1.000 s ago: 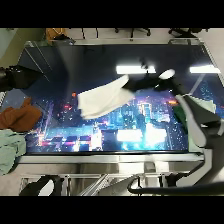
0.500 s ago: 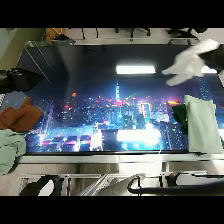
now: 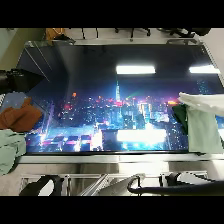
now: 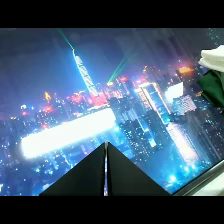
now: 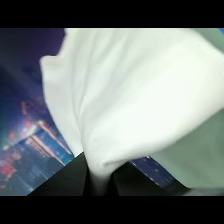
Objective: Fold the shirts.
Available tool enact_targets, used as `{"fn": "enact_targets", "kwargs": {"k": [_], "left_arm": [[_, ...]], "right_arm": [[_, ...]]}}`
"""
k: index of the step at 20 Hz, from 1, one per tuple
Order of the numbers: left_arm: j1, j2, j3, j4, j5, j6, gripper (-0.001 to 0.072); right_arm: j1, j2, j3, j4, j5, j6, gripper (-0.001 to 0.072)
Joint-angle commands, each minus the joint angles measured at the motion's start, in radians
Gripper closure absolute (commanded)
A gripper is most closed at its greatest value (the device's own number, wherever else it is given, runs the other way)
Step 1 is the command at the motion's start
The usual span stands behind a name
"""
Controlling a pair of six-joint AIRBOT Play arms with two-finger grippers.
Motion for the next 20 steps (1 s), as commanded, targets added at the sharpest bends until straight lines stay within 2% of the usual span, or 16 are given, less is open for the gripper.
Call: {"fn": "enact_targets", "kwargs": {"k": [1,6,7,8,9,10,13,14,15,16,17,20], "left_arm": [[0.0,0.0,0.0,0.0,0.001,0.006,0.0696],[0.0,0.0,0.0,0.001,-0.001,0.017,0.0696],[0.001,0.0,0.0,0.001,-0.001,0.017,0.0696],[0.001,0.0,0.0,0.001,-0.002,0.017,0.0695],[0.001,0.0,0.0,0.003,-0.002,0.017,0.0695],[0.001,0.0,-0.002,0.003,-0.002,0.017,0.0695],[0.001,0.0,-0.002,0.002,-0.001,0.017,0.0695],[0.001,0.0,-0.002,0.002,0.001,0.017,0.0696],[0.001,0.0,-0.002,0.002,0.004,0.017,0.0695],[0.001,0.0,-0.002,0.001,0.006,0.017,0.0696],[0.001,0.0,-0.002,0.001,0.007,0.017,0.0696],[0.0,0.013,-0.046,-0.006,0.01,0.016,0.0695]], "right_arm": [[-0.024,0.019,-0.045,-0.21,0.169,0.039,0.0689],[-0.024,0.077,-0.314,-0.237,0.166,0.053,0.0679],[-0.024,0.077,-0.351,-0.257,0.166,0.044,0.0583],[-0.024,0.075,-0.375,-0.285,0.165,0.025,0.0354],[-0.024,0.067,-0.378,-0.309,0.165,0.014,0.0232],[-0.024,0.06,-0.375,-0.316,0.162,0.004,0.0231],[-0.016,0.056,-0.374,-0.264,0.084,0.004,0.0237],[-0.001,0.056,-0.374,-0.219,0.034,-0.004,0.0323],[0.023,0.056,-0.374,-0.166,-0.021,-0.031,0.0509],[0.056,0.056,-0.374,-0.1,-0.089,-0.057,0.0636],[0.101,0.056,-0.374,-0.034,-0.159,-0.083,0.0689],[0.296,0.062,-0.381,0.056,-0.315,-0.162,0.0689]]}}
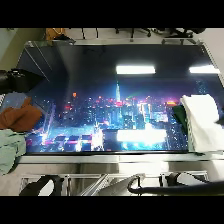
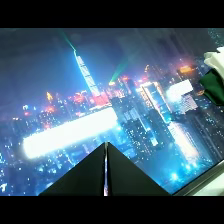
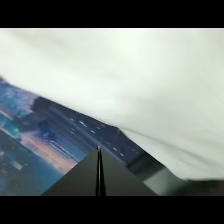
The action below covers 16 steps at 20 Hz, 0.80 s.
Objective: Fold the shirts.
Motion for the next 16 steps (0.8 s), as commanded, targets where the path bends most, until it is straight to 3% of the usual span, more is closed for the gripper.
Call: {"fn": "enact_targets", "kwargs": {"k": [1,9,16], "left_arm": [[0.0,0.03,-0.084,-0.006,0.01,0.0,0.0696],[-0.126,0.283,-0.665,-0.006,0.148,0.0,0.0696],[-0.18,0.388,-0.803,-0.006,0.183,-0.001,0.0695]], "right_arm": [[0.227,0.013,-0.018,0.107,-0.193,-0.105,0.069],[0.851,0.161,-0.38,0.089,-0.417,-0.118,0.0689],[0.958,0.154,-0.398,0.108,-0.407,-0.119,0.0689]]}}
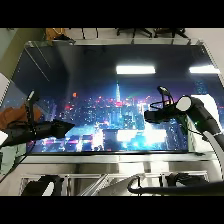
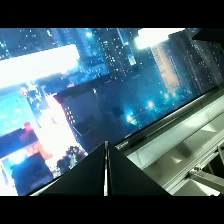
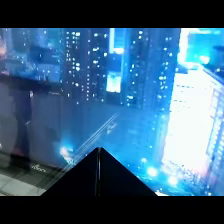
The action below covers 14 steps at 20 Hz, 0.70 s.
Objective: Fold the shirts.
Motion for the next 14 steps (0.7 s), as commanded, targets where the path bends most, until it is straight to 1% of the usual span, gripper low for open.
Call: {"fn": "enact_targets", "kwargs": {"k": [1,9,14], "left_arm": [[-0.004,0.047,-0.049,0.0,0.016,-0.001,0.0695],[0.076,0.109,-0.049,-0.001,0.013,-0.004,0.0695],[0.081,0.109,-0.05,-0.001,0.011,-0.004,0.0695]], "right_arm": [[0.037,0.003,-0.013,0.017,0.0,0.0,0.0689],[0.037,0.001,-0.013,0.016,0.0,0.0,0.0689],[0.037,0.001,-0.013,0.016,0.0,0.0,0.0689]]}}
